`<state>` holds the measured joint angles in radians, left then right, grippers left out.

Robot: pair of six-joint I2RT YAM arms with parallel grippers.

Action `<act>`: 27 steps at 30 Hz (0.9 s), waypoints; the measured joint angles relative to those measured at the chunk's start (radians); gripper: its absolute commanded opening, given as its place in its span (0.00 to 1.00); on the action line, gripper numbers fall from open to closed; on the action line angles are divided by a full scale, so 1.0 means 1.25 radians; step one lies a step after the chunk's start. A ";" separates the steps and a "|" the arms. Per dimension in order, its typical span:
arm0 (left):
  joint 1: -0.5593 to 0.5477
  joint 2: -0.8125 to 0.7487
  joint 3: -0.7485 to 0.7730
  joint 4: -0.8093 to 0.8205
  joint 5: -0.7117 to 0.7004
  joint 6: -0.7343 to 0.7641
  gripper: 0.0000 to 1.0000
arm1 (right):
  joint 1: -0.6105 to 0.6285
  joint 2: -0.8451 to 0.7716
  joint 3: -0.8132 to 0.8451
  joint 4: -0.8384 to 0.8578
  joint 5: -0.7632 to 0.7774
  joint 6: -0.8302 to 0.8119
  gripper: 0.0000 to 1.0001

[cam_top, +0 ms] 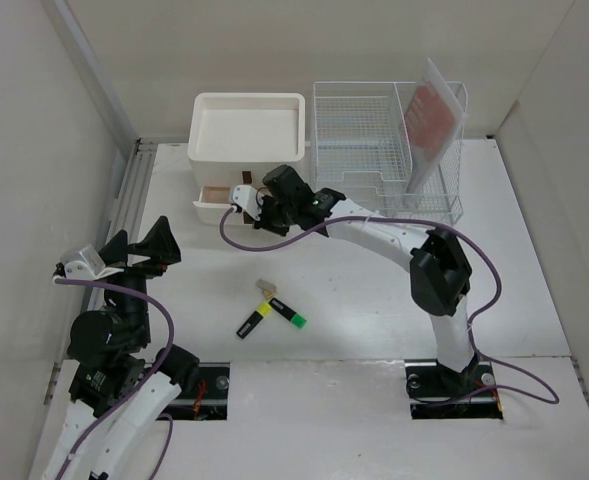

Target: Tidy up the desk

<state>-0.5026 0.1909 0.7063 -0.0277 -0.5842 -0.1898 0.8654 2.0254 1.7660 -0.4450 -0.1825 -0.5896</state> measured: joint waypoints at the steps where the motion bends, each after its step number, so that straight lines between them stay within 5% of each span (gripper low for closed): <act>1: 0.000 0.000 0.000 0.000 0.000 0.000 1.00 | 0.002 0.005 0.000 -0.003 -0.002 -0.001 0.09; 10: 0.000 0.000 0.000 0.000 0.000 0.000 1.00 | 0.033 0.008 0.000 0.029 0.027 -0.001 0.06; 27: 0.000 0.000 0.000 0.000 0.000 0.000 1.00 | 0.078 0.050 -0.039 0.188 0.268 0.014 0.00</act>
<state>-0.5026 0.1905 0.7063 -0.0277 -0.5838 -0.1898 0.9627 2.0884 1.7176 -0.2100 0.1528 -0.5724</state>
